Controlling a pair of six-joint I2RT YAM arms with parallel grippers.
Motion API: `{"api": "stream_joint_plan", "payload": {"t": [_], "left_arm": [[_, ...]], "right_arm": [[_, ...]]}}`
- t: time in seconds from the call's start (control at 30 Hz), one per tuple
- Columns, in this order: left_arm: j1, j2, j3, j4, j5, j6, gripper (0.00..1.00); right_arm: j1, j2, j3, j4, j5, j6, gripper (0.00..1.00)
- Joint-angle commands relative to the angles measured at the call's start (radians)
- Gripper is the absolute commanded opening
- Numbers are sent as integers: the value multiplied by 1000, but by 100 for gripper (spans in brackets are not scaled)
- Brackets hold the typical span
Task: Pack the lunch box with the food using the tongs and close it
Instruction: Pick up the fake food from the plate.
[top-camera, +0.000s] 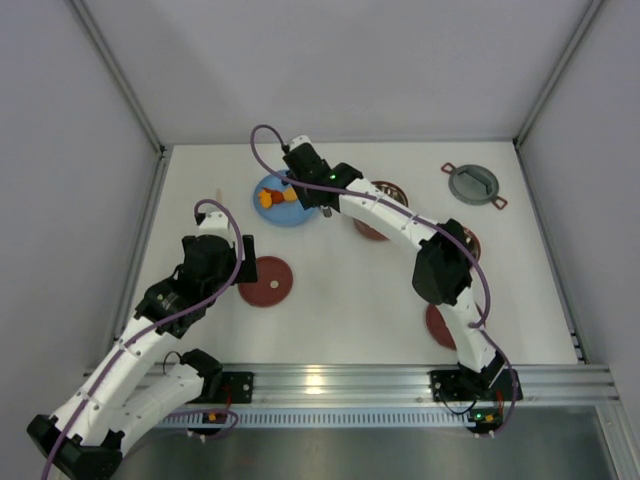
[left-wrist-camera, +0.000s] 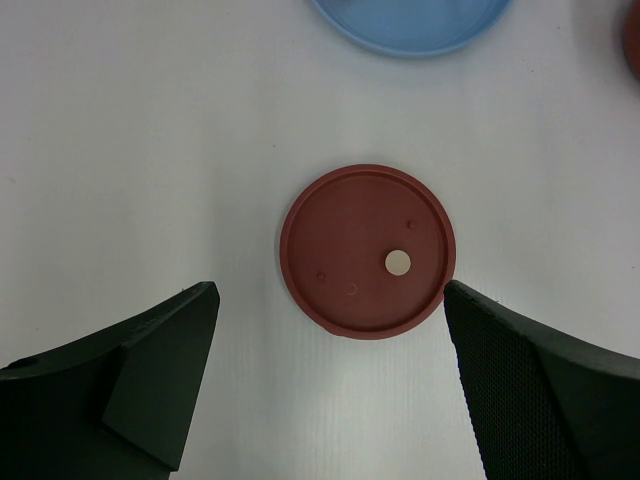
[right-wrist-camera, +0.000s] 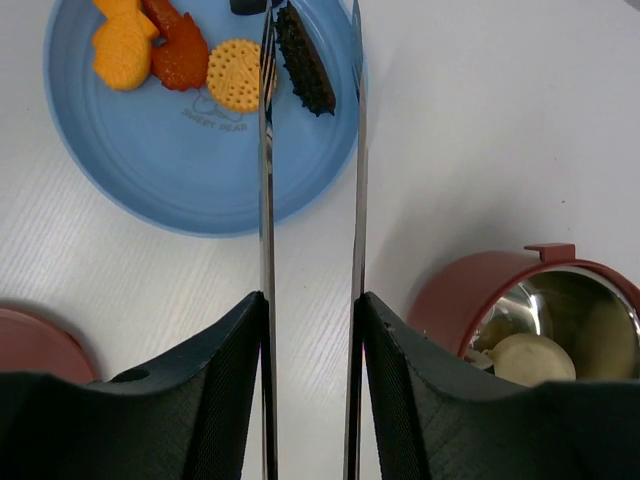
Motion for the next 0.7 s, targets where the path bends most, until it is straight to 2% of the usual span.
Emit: {"api": "stream_joint_plan", "payload": {"t": [0.0, 0.67], "left_arm": [[-5, 2, 10, 12, -8, 7, 99], [-5, 4, 10, 12, -8, 7, 99]], "right_arm": [[-2, 16, 58, 13, 13, -31, 43], [-57, 93, 67, 4, -85, -13, 43]]}}
